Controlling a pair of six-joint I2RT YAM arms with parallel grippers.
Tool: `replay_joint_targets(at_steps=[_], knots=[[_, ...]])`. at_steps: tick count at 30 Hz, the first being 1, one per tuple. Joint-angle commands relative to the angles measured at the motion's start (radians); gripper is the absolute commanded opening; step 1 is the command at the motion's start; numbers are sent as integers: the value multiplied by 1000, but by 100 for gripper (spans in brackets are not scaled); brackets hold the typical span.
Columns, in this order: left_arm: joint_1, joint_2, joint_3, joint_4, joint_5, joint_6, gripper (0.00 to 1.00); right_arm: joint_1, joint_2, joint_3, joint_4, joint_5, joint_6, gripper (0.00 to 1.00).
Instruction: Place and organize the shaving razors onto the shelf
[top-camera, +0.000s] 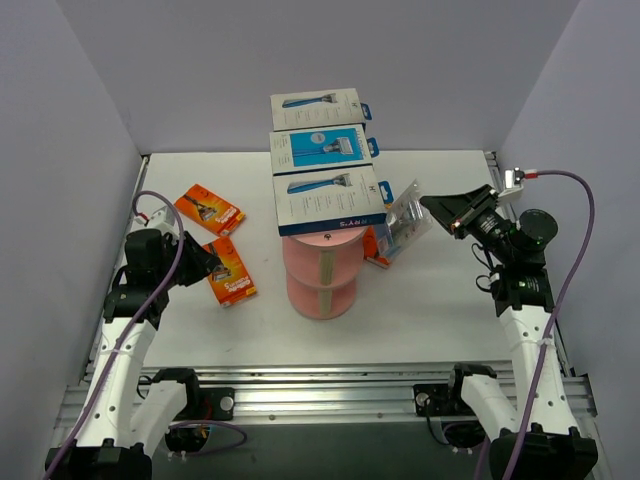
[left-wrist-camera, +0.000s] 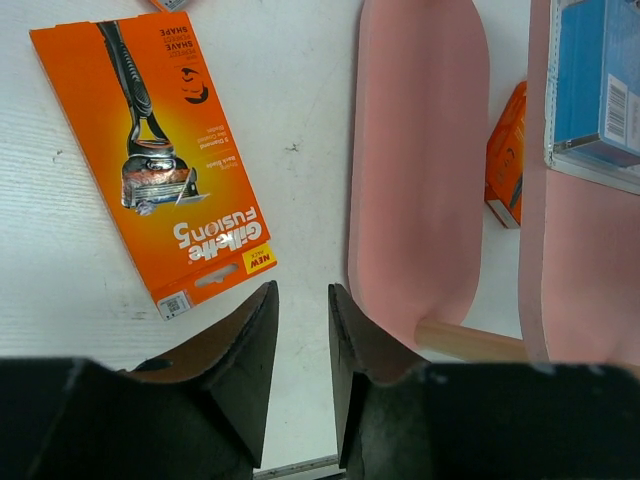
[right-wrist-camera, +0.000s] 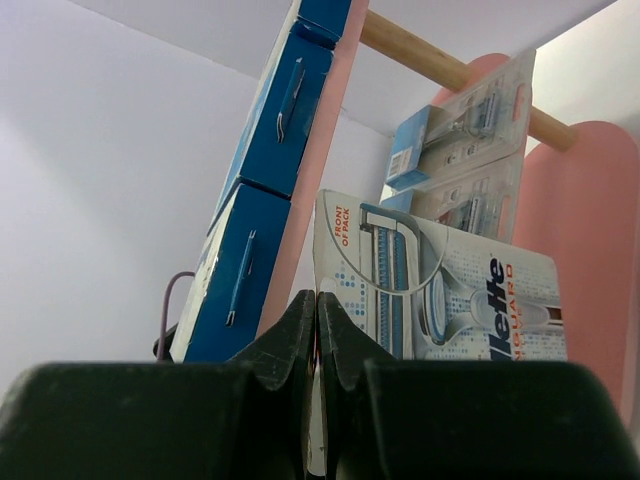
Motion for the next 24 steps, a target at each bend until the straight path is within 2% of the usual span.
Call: replay_joint_targets(at_steps=[1,13,16,22,24], knots=[[12,-10,15,46,18,3,36,-2,-31,-21,167,-33,93,0],[16,-5,14,48,34,0,45,7,-67,-129,326,-16,253,0],[16,-5,14,48,36,-2,46,7,-70,-94,184,-18,161,0],[48,-11,14,49,41,0,50,6,-94,-101,148,-33,142,0],[50,-10,14,49,42,0,51,6,-97,-75,39,-27,58,0]])
